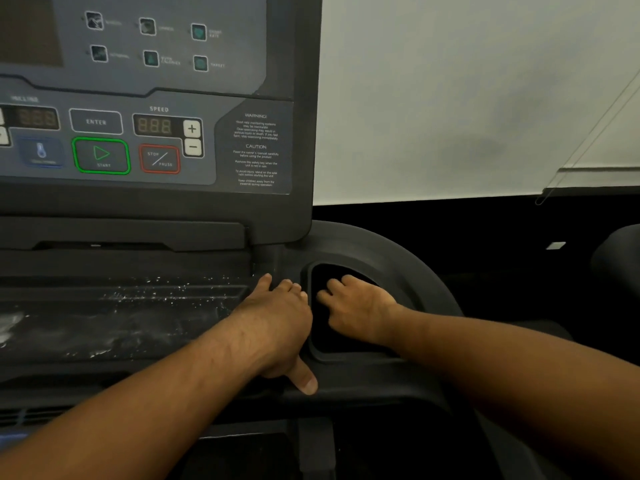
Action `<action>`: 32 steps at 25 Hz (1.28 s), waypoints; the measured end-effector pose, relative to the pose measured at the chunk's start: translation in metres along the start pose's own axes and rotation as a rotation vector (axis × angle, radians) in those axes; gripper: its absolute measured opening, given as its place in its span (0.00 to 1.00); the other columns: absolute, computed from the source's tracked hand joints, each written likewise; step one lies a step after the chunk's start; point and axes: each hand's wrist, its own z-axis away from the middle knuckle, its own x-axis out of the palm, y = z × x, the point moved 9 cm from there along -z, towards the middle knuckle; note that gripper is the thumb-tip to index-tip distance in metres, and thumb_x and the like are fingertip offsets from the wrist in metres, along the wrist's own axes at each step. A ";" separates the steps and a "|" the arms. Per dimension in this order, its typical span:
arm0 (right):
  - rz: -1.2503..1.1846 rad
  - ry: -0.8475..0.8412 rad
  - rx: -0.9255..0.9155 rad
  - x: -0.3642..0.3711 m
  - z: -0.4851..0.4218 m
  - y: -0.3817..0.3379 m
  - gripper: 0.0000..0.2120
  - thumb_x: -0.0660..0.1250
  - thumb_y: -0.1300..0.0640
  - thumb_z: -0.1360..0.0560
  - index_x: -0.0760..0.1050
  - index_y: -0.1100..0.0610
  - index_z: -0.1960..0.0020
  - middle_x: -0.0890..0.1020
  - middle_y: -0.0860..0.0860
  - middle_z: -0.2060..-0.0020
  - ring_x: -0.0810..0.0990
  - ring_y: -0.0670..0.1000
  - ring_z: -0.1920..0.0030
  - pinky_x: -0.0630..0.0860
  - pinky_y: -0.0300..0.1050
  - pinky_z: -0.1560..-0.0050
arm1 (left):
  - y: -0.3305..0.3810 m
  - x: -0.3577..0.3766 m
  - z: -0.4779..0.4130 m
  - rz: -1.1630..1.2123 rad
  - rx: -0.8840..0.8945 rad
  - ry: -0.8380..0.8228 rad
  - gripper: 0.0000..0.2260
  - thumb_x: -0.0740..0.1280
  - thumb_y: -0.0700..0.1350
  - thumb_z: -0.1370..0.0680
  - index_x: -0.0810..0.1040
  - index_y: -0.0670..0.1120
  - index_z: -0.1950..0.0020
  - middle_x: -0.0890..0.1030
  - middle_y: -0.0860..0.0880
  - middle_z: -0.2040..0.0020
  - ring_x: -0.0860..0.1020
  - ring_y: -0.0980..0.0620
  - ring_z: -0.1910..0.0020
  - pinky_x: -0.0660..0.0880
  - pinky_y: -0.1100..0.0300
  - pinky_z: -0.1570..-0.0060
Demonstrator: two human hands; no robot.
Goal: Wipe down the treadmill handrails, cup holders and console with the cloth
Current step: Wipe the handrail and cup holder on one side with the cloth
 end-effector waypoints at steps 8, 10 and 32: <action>-0.348 -0.403 0.177 0.014 0.006 0.004 0.11 0.61 0.61 0.20 0.77 0.61 0.40 0.75 0.53 0.57 0.79 0.55 0.51 0.71 0.45 0.57 | -0.003 0.002 0.003 0.016 0.006 0.040 0.55 0.66 0.72 0.33 0.46 0.39 0.21 0.47 0.43 0.20 0.46 0.46 0.21 0.42 0.43 0.24; -0.347 -0.583 0.149 0.019 0.016 0.002 0.13 0.64 0.63 0.22 0.76 0.60 0.38 0.74 0.53 0.55 0.77 0.55 0.52 0.71 0.46 0.54 | -0.004 0.003 0.004 0.018 0.002 0.038 0.55 0.66 0.73 0.33 0.47 0.40 0.21 0.48 0.43 0.20 0.47 0.46 0.21 0.43 0.42 0.24; -0.516 -0.036 0.312 -0.002 -0.020 0.018 0.10 0.58 0.63 0.20 0.77 0.62 0.44 0.80 0.57 0.46 0.81 0.57 0.48 0.74 0.47 0.57 | -0.003 0.002 0.004 0.067 -0.002 0.019 0.56 0.68 0.70 0.32 0.42 0.39 0.21 0.45 0.43 0.20 0.44 0.46 0.21 0.41 0.43 0.24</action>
